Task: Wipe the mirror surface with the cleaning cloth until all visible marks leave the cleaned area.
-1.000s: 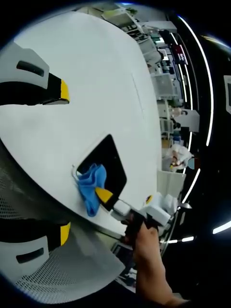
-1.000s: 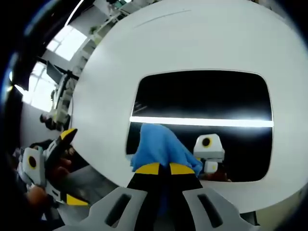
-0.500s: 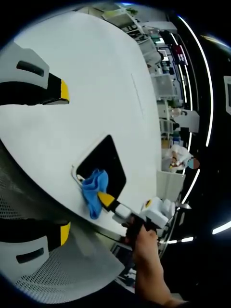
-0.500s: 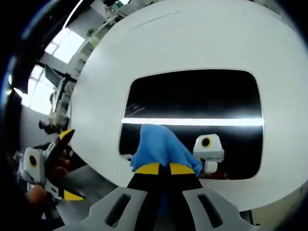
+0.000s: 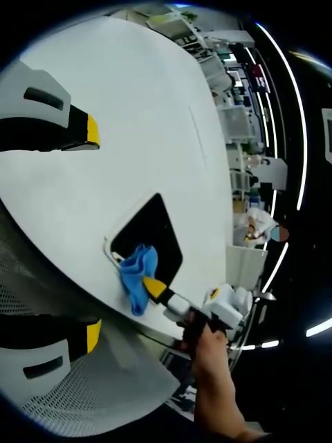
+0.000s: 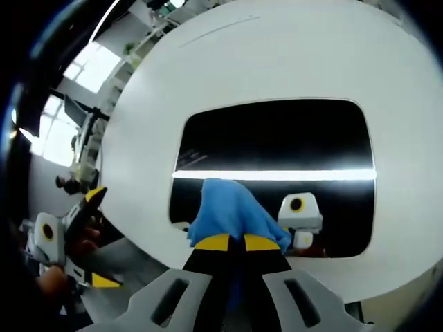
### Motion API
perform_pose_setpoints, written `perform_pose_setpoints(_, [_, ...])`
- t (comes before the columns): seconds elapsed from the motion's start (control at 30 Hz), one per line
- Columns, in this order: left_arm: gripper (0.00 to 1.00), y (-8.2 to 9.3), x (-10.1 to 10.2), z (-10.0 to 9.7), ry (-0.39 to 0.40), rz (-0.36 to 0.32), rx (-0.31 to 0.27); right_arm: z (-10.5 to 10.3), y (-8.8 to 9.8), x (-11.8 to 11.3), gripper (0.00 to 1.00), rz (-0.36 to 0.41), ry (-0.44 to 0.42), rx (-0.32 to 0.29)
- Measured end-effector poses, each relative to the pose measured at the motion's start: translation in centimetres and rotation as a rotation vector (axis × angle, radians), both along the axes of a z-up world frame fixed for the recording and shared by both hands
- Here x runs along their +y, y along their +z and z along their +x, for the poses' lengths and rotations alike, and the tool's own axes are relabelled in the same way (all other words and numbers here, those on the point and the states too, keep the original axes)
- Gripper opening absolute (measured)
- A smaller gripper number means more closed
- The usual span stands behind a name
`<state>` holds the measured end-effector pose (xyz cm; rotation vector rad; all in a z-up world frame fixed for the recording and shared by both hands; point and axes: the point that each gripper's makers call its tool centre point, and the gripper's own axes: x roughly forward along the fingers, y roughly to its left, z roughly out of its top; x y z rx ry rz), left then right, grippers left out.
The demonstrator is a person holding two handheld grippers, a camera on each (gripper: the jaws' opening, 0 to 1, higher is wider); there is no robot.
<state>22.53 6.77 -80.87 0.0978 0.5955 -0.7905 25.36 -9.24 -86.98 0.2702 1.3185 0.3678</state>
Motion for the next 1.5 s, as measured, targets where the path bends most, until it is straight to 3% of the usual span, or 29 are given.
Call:
perform_pose_setpoints(0.8, [0.99,0.0,-0.1,0.0,-0.003,-0.010,0.003,3.0,-0.1,-0.1,0.00,-0.053,0.008,-0.035])
perform_pose_setpoints(1.5, [0.99,-0.1,-0.1,-0.1,-0.004,-0.005,0.012,8.2,0.0,-0.3,0.00,-0.100,0.010,-0.063])
